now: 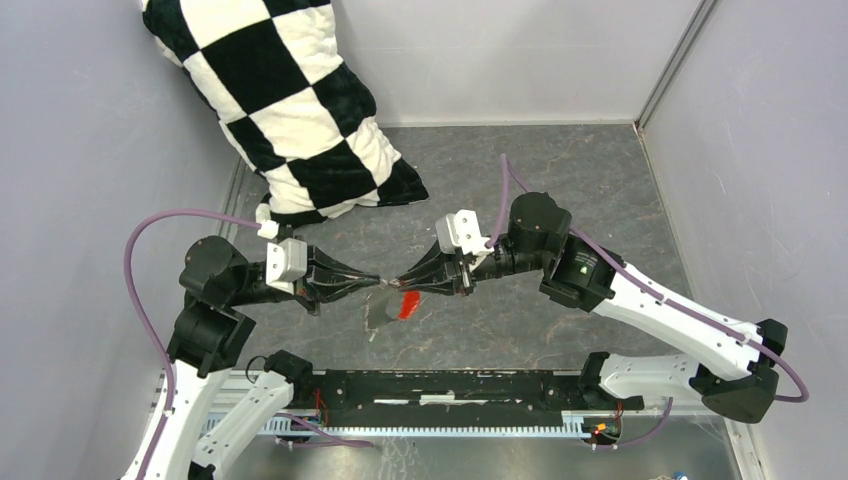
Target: Put the keys on the keyring
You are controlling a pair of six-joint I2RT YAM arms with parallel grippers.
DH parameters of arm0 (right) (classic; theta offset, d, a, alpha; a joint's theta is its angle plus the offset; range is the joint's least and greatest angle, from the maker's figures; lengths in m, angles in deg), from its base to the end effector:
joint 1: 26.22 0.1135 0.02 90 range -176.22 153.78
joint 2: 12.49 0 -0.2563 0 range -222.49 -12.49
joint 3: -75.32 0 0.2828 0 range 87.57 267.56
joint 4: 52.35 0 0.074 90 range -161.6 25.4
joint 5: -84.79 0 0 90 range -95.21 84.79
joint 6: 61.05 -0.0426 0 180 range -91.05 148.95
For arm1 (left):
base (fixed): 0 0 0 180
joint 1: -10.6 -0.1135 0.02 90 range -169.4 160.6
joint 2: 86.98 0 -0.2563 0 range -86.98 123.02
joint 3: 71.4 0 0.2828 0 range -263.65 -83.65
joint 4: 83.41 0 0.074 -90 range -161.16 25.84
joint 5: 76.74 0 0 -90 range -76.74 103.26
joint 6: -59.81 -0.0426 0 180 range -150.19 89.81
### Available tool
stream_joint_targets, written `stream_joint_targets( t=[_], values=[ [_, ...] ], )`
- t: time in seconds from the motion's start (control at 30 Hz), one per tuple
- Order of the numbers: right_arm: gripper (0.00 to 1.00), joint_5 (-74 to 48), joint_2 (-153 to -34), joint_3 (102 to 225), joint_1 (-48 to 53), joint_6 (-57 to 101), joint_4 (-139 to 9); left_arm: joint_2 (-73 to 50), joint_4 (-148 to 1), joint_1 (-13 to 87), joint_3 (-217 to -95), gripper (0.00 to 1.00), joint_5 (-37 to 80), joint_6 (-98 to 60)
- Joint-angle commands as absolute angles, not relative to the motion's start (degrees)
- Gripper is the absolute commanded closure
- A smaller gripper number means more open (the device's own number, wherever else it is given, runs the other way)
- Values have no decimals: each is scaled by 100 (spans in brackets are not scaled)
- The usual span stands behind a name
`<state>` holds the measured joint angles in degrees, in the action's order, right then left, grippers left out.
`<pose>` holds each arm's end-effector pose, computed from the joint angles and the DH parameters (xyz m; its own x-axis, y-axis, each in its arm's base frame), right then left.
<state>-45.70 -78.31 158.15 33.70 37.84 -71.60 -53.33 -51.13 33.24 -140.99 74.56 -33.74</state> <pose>0.1223 0.2663 0.4259 0.1326 -0.0056 -0.9912 -0.9745 -0.1833 -0.1293 0.1055 -0.0845 0.4275 0.1203 -0.0179 -0.9926 0.9872 0.1076 0.1177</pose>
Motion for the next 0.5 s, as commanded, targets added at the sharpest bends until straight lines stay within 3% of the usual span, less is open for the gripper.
stream_joint_targets(
  t=[0.0,0.47],
  values=[
    [78,-4371,-7701,15770,3355,3949,-7173,-5421,-5547,3328,-14085,98,6938,-3038],
    [78,-4001,-7508,15744,3440,4117,-7556,-5512,-5684,3328,-13981,98,6581,-3110]
  ],
)
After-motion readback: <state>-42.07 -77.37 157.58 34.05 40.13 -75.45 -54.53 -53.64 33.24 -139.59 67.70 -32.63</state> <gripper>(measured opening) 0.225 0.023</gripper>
